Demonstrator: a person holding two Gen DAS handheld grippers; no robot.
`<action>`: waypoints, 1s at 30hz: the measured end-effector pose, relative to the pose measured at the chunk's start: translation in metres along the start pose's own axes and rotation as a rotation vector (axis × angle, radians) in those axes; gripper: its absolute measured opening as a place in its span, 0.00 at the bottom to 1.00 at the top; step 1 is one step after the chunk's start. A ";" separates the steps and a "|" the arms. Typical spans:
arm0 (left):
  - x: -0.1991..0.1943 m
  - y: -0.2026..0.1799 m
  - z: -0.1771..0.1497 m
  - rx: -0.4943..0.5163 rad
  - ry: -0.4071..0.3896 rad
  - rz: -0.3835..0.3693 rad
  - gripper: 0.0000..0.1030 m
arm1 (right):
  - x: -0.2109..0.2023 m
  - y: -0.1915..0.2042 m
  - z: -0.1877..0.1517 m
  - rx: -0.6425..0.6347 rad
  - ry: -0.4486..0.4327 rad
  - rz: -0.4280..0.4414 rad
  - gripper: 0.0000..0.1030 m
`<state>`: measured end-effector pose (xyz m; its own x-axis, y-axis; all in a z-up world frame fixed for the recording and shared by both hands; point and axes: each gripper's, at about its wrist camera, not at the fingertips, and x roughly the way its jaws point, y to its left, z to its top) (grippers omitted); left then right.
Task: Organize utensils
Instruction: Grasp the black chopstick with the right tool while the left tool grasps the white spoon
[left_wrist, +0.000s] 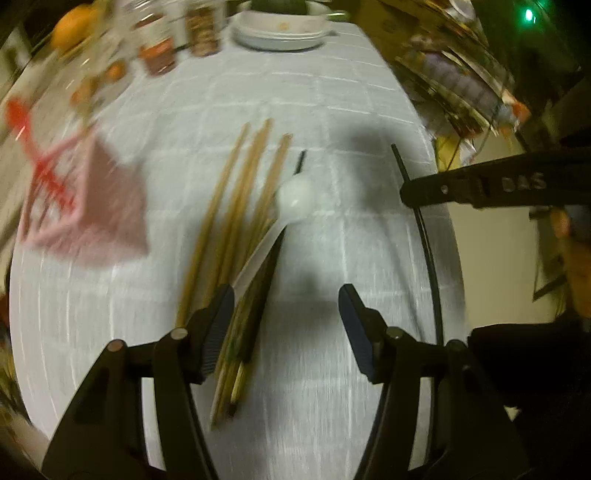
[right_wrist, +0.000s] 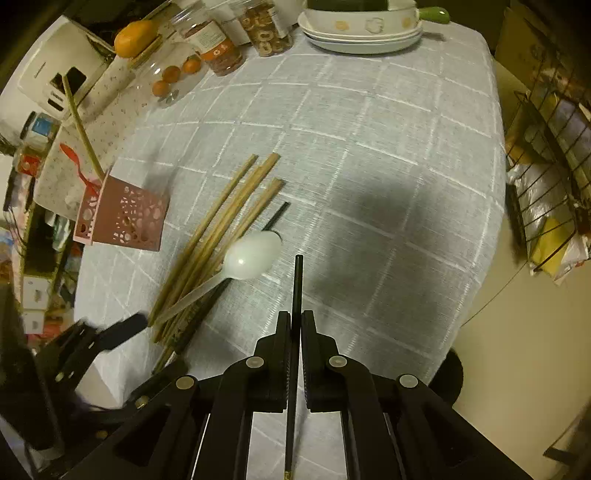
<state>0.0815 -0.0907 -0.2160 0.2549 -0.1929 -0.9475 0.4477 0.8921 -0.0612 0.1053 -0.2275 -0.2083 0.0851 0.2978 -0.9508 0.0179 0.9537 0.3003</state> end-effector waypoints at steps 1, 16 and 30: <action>0.007 -0.005 0.006 0.033 -0.006 0.013 0.58 | 0.000 -0.004 -0.002 0.005 0.002 0.007 0.05; 0.047 -0.006 0.053 0.052 -0.019 0.001 0.36 | -0.004 -0.022 -0.005 0.000 0.010 0.053 0.06; 0.011 -0.011 0.049 0.037 -0.101 -0.043 0.06 | -0.015 -0.017 -0.004 0.009 -0.022 0.067 0.05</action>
<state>0.1210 -0.1223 -0.2104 0.3191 -0.2729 -0.9076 0.4910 0.8667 -0.0880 0.0997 -0.2483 -0.2000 0.1082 0.3601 -0.9266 0.0206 0.9311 0.3643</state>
